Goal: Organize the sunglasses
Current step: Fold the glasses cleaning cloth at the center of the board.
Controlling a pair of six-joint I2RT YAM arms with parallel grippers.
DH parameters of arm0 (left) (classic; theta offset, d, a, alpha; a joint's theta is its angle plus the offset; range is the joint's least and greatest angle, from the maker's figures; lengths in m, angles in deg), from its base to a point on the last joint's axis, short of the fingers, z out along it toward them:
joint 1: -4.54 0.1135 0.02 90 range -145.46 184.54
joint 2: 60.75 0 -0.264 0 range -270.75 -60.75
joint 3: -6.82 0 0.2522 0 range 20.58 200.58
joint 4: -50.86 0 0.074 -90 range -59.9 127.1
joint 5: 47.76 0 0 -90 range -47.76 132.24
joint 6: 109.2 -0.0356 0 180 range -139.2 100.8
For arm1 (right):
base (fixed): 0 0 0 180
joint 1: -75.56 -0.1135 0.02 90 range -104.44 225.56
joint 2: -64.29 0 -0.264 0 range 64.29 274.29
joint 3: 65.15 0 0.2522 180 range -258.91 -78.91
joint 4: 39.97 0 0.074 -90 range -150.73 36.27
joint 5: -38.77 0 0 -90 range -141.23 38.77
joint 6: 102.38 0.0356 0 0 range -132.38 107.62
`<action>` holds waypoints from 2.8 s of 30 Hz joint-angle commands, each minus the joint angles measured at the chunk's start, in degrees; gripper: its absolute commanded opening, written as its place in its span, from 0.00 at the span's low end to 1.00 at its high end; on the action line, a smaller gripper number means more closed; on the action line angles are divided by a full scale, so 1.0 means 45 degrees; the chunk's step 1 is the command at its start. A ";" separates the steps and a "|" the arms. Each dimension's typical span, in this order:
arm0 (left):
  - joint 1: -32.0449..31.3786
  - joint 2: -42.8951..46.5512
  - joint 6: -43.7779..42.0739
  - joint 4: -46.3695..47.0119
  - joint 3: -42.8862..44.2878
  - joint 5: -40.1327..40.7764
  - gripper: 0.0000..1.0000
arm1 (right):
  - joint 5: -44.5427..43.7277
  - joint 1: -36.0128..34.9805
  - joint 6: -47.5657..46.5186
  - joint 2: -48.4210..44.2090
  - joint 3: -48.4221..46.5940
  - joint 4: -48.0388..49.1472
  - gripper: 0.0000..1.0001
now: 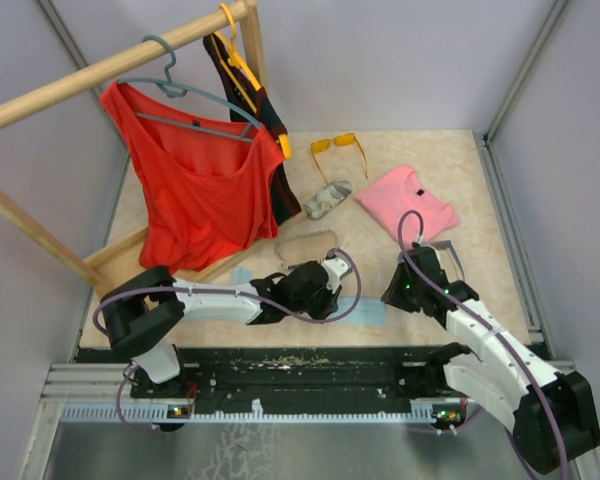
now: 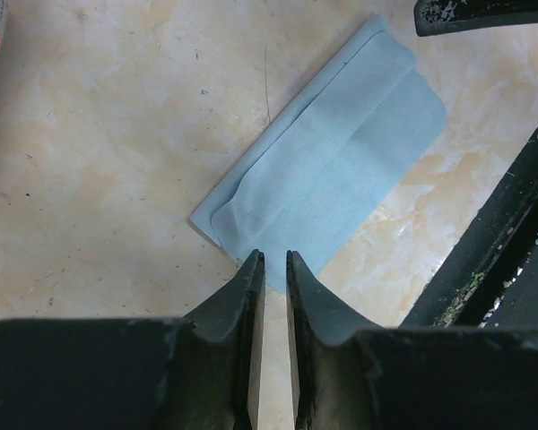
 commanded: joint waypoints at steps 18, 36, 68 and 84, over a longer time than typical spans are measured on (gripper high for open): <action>0.0930 0.0148 0.2011 -0.0792 0.1188 0.0900 0.38 | -0.0593 -0.0117 -0.1126 0.3052 -0.1515 0.1712 0.26; 0.1379 -0.0381 0.2417 -0.0742 0.1119 0.0508 0.37 | -0.0212 -0.0117 -0.1829 0.4858 -0.2176 0.2757 0.15; 0.0779 -0.2137 0.0610 -0.1930 0.2999 -0.0116 0.40 | -0.0881 -0.0117 -0.1319 0.3011 -0.1748 0.1841 0.12; 0.0578 -0.1680 0.0359 -0.1687 0.2712 0.0029 0.17 | -0.0834 -0.0117 -0.1342 0.3008 -0.1694 0.1901 0.12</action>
